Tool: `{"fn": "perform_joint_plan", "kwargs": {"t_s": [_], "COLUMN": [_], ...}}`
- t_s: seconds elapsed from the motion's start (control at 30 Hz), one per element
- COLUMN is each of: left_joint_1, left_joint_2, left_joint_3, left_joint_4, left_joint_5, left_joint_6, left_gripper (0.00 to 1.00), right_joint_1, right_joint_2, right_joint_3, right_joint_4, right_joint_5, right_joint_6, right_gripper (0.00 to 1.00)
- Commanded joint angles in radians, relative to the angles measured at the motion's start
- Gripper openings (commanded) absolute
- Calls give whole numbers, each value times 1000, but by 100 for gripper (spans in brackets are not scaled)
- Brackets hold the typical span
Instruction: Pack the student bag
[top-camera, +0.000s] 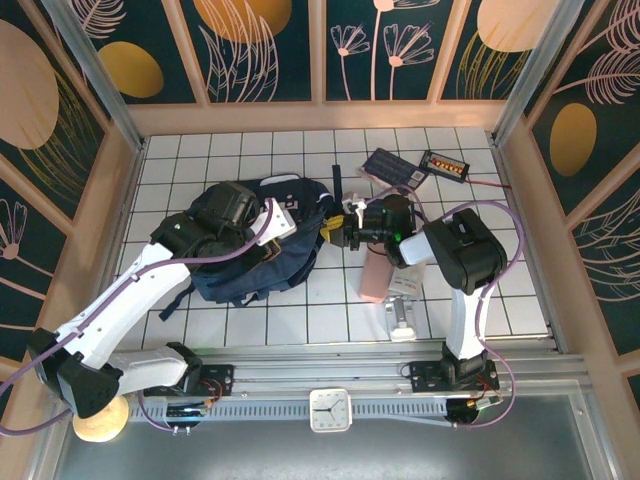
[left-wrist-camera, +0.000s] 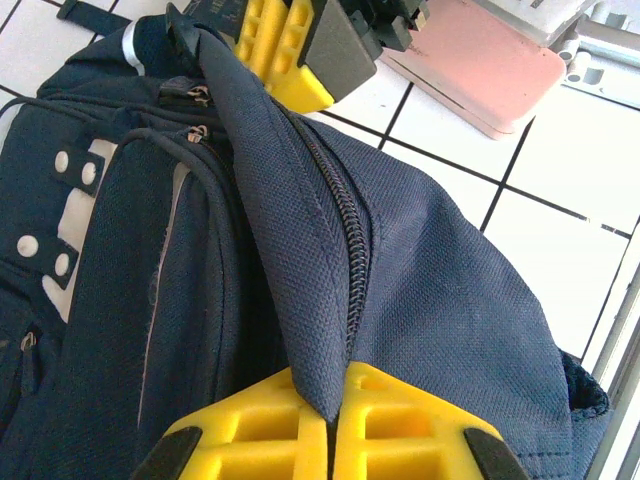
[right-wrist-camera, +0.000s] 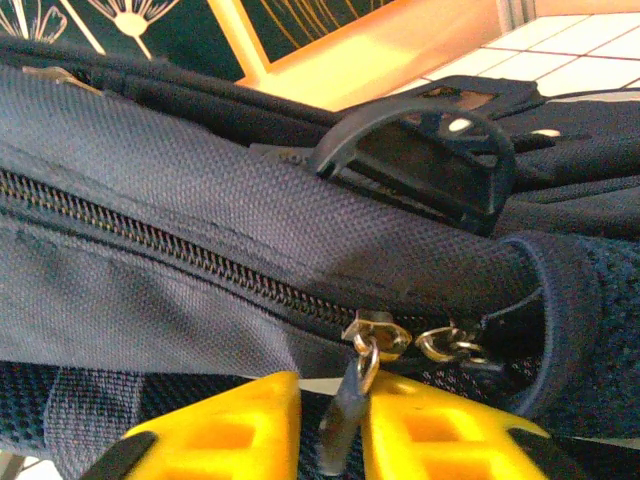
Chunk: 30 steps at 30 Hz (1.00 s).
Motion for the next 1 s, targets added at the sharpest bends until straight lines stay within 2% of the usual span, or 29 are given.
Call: {"fn": "perform_joint_plan", "kwargs": {"t_s": [0.0,0.13,0.3,0.4,0.53,0.6,0.83,0.97], "left_joint_1": [3,4,3,3,3,3,-10,-40], "left_joint_2": [-14,-15,-15,8,58,69,82,97], "left_joint_3": [43,41,38,41,25,9,-50,-76], "left_joint_4": [21,23,22,2,8,38,166,205], "left_joint_5": [4,0,-23,-40,-19,-3,33,-13], "left_joint_6": [-14,-14,-21,-27,-49,-60,-111,-126], "left_gripper": [0,0,0,0,0,0,0,0], "right_joint_1": [6,5,-3,-10,12,32,50,61], "right_joint_2": [11,3,-37,-112,-184,-214,-357,-432], "right_joint_3": [2,1,-10,21,137,173,186,198], "right_joint_4": [48,25,-68,-298,-761,-929,-1238,-1412], "right_joint_5": [7,12,32,52,97,123,181,230], "right_joint_6": [6,-5,-17,-61,-188,-247,-301,-336], "right_gripper": [15,0,0,0,0,0,0,0]}}
